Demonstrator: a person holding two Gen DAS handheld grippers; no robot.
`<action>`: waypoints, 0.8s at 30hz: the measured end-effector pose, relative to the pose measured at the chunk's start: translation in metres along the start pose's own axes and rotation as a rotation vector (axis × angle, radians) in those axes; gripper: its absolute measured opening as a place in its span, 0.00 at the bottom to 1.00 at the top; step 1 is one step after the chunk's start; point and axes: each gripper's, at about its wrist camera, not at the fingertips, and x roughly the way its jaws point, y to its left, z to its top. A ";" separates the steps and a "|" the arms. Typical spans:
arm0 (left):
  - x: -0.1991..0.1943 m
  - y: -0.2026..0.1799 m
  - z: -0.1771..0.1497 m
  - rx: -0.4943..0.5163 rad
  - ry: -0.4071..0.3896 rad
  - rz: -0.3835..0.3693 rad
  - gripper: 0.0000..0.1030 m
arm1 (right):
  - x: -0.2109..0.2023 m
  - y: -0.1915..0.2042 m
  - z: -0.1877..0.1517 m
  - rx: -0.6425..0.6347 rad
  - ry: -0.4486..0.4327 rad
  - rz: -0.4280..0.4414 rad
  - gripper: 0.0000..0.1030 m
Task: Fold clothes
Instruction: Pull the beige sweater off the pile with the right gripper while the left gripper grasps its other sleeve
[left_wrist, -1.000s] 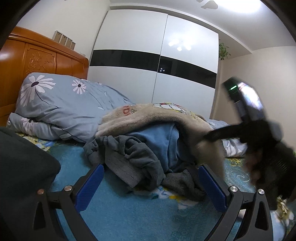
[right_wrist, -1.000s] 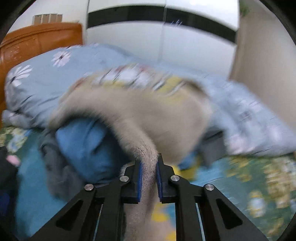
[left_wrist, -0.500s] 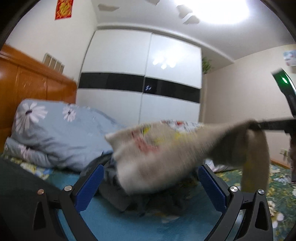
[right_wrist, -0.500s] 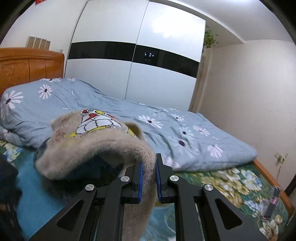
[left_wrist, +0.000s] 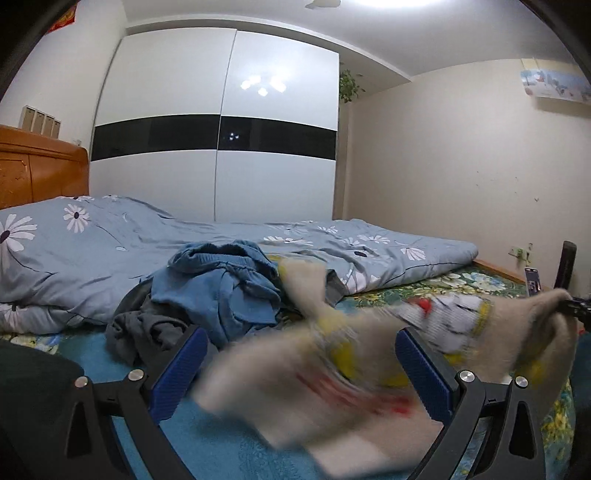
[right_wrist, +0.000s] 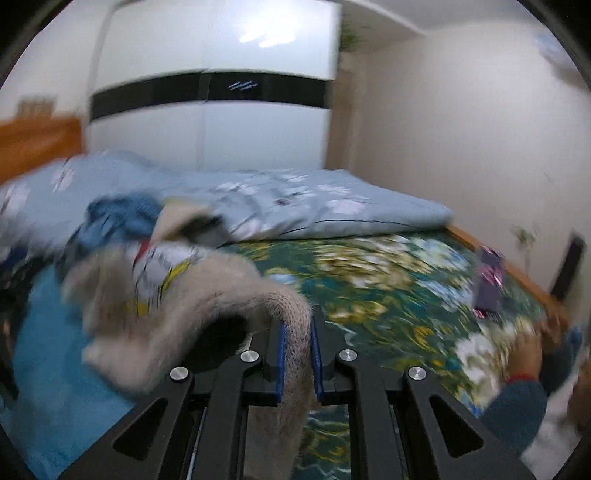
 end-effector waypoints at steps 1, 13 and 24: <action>0.002 -0.001 0.002 -0.011 0.011 -0.018 1.00 | 0.002 -0.011 -0.005 0.047 0.008 -0.018 0.12; 0.144 -0.020 0.017 -0.139 0.322 -0.194 1.00 | 0.020 -0.030 -0.057 0.071 0.096 0.082 0.13; 0.298 -0.040 -0.002 -0.109 0.642 0.069 0.66 | 0.040 -0.051 -0.068 0.106 0.105 0.174 0.14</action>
